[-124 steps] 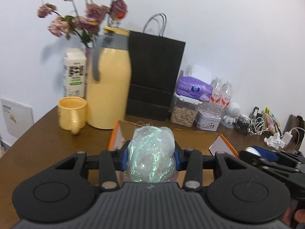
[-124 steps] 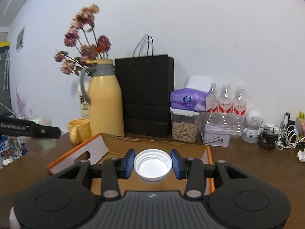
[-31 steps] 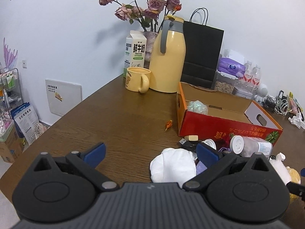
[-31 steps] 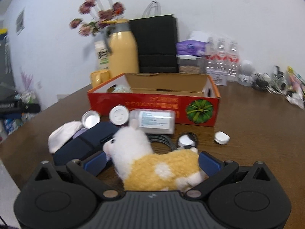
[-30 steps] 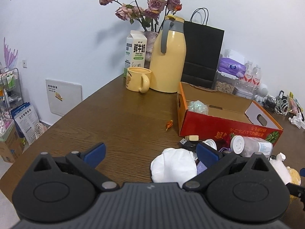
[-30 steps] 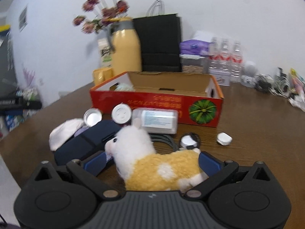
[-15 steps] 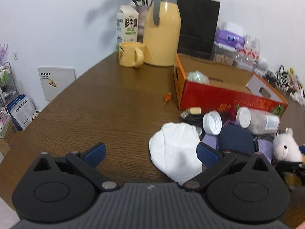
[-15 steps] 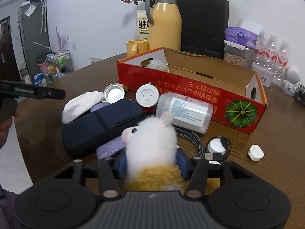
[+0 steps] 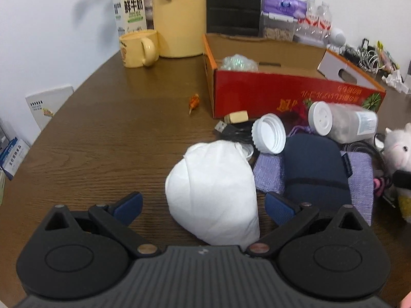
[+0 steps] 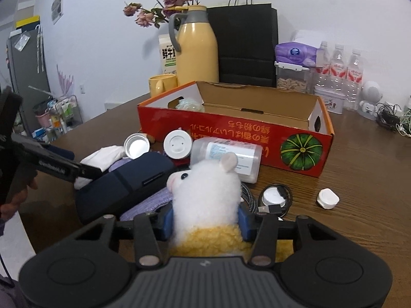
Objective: Organize objects
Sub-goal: 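Grasp the white cloth with the left tool while the right tool grasps the plush sheep, then lower the cloth into the box with the left tool while the right tool drops the sheep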
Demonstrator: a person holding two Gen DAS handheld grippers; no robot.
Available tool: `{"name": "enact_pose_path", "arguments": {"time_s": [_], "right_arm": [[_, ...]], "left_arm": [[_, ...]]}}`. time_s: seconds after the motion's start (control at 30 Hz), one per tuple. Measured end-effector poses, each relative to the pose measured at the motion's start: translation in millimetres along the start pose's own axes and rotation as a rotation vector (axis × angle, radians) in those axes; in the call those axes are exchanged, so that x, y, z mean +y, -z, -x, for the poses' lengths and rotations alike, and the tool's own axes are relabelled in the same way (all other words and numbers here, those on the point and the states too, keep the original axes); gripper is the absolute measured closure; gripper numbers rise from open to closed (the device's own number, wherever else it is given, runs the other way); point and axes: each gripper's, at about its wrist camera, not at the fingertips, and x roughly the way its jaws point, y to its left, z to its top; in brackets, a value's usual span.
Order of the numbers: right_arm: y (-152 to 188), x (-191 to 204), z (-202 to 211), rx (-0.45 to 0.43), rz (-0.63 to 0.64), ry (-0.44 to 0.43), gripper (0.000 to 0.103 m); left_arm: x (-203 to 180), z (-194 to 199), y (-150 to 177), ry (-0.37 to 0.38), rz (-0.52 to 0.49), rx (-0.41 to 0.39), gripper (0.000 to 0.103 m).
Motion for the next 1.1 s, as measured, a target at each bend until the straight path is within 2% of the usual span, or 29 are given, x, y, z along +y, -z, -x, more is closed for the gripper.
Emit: {"name": "enact_pose_path", "arguments": {"time_s": [0.07, 0.27, 0.3, 0.33, 0.4, 0.53, 0.77, 1.1], "right_arm": [[-1, 0, 2, -0.012, -0.009, -0.001, 0.057], [-2, 0, 3, -0.029, -0.017, 0.005, 0.057], [-2, -1, 3, -0.03, -0.018, 0.007, 0.057], [-3, 0, 3, -0.031, -0.019, 0.01, 0.057], [-3, -1, 3, -0.033, -0.019, 0.014, 0.057], [-3, 0, 4, -0.034, -0.02, 0.022, 0.057], [-4, -1, 9, -0.047, -0.012, 0.038, 0.057], [-30, -1, 25, -0.13, 0.027, 0.079, 0.059]], "left_arm": [[0, -10, 0, -0.004, 0.007, 0.033, 0.0], [2, -12, 2, -0.013, 0.036, -0.004, 0.0], [2, -11, 3, -0.012, 0.04, -0.013, 0.003], [0, -8, 5, -0.015, 0.032, -0.028, 0.019], [-1, -1, 5, -0.003, 0.025, -0.045, 0.032], [0, 3, 6, 0.015, 0.048, -0.051, 0.035], [3, 14, 5, 0.017, 0.074, -0.086, 0.035], [-5, 48, -26, 0.031, 0.061, -0.238, 0.034]]}}
